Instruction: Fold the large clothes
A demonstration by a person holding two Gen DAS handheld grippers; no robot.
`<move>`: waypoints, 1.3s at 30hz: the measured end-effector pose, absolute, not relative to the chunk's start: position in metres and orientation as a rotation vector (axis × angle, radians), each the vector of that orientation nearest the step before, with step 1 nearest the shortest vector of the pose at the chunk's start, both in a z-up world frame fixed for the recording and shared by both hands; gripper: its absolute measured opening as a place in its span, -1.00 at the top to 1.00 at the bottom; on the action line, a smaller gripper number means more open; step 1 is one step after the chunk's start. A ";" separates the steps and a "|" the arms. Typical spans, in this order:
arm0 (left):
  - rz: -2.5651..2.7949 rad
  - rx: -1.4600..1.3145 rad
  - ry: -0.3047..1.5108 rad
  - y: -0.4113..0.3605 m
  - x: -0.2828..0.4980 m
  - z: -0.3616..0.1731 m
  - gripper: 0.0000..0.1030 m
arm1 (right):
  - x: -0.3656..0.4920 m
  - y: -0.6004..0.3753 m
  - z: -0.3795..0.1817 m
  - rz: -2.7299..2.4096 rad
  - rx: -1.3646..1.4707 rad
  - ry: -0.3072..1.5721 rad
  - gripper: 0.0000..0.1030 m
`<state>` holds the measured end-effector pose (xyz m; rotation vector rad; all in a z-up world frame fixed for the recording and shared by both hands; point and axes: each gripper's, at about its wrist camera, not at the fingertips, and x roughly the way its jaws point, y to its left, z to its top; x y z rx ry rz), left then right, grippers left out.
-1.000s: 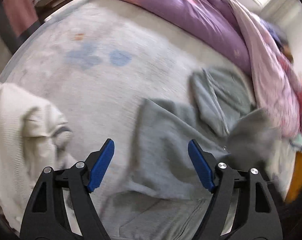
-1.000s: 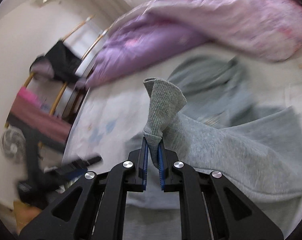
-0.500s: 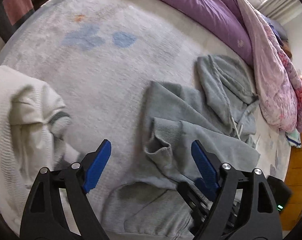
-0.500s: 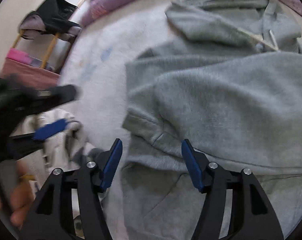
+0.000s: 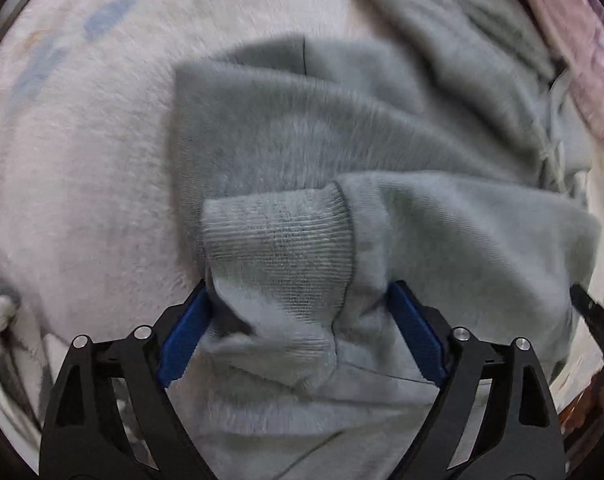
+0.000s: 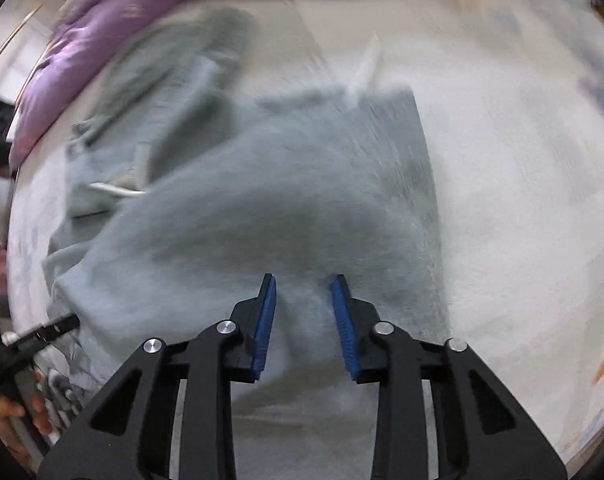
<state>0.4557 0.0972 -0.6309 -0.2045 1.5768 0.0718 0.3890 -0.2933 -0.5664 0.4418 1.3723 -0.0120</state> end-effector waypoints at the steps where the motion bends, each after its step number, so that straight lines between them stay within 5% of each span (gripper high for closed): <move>1: 0.064 -0.199 1.581 0.097 0.458 -0.628 -0.72 | 0.391 -0.295 -0.568 -0.006 0.454 1.382 0.49; 5: -0.003 -0.343 1.513 0.108 0.474 -0.596 -0.72 | 0.401 -0.304 -0.535 0.033 0.523 1.371 0.34; 7: -0.033 -0.422 1.475 0.116 0.496 -0.586 -0.75 | 0.412 -0.309 -0.525 0.052 0.555 1.342 0.00; 17: -0.025 -0.397 1.437 0.117 0.642 -0.612 -0.75 | 0.575 -0.315 -0.543 0.112 0.689 1.245 -0.20; 29: 0.010 -0.297 1.457 0.113 0.694 -0.642 -0.77 | 0.631 -0.319 -0.590 0.085 0.870 1.244 -0.25; 31: 0.006 -0.225 1.443 0.104 0.693 -0.640 -0.59 | 0.634 -0.312 -0.588 0.125 0.859 1.231 0.17; 32: -0.004 -0.199 1.431 0.101 0.692 -0.638 -0.52 | 0.636 -0.307 -0.587 0.141 0.848 1.245 0.19; 34: -0.061 -0.191 1.413 0.094 0.691 -0.636 0.09 | 0.637 -0.299 -0.582 0.132 0.769 1.251 0.52; 35: -0.060 -0.182 1.407 0.089 0.689 -0.634 0.20 | 0.636 -0.297 -0.578 0.127 0.730 1.248 0.59; 36: -0.080 -0.192 1.403 0.088 0.688 -0.632 0.59 | 0.634 -0.297 -0.575 0.124 0.714 1.236 0.69; 39: -0.095 -0.226 1.323 0.084 0.679 -0.615 0.70 | 0.618 -0.297 -0.553 0.142 0.682 1.152 0.73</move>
